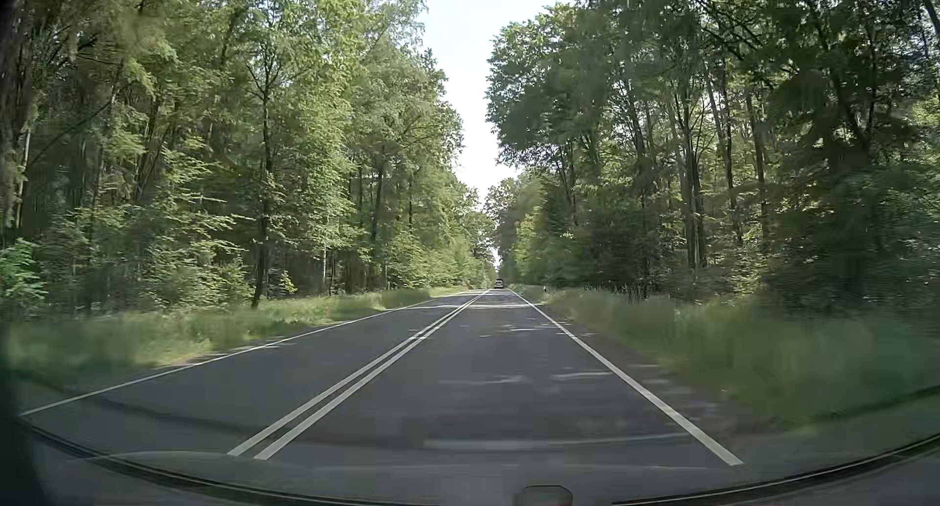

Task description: Follow the waypoints while adhering to traffic rules and regulations

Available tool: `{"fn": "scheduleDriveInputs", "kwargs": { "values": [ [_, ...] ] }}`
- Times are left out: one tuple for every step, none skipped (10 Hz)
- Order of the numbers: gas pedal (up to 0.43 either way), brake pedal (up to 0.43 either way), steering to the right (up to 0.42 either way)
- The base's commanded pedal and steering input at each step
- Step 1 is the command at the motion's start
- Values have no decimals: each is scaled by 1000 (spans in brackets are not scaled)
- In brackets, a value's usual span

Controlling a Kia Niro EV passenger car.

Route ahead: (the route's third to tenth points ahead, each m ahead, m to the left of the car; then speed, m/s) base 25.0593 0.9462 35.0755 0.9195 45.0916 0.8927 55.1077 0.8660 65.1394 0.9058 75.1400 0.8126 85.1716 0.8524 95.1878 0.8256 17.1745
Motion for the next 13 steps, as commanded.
{"fn": "scheduleDriveInputs", "kwargs": {
  "values": [
    [130,37,-1],
    [130,37,-1],
    [130,30,0],
    [130,37,-1],
    [130,37,0],
    [130,37,0],
    [130,37,0],
    [130,30,0],
    [130,30,0],
    [130,30,-1],
    [130,37,-1],
    [130,37,-1],
    [130,37,0]
  ]
}}
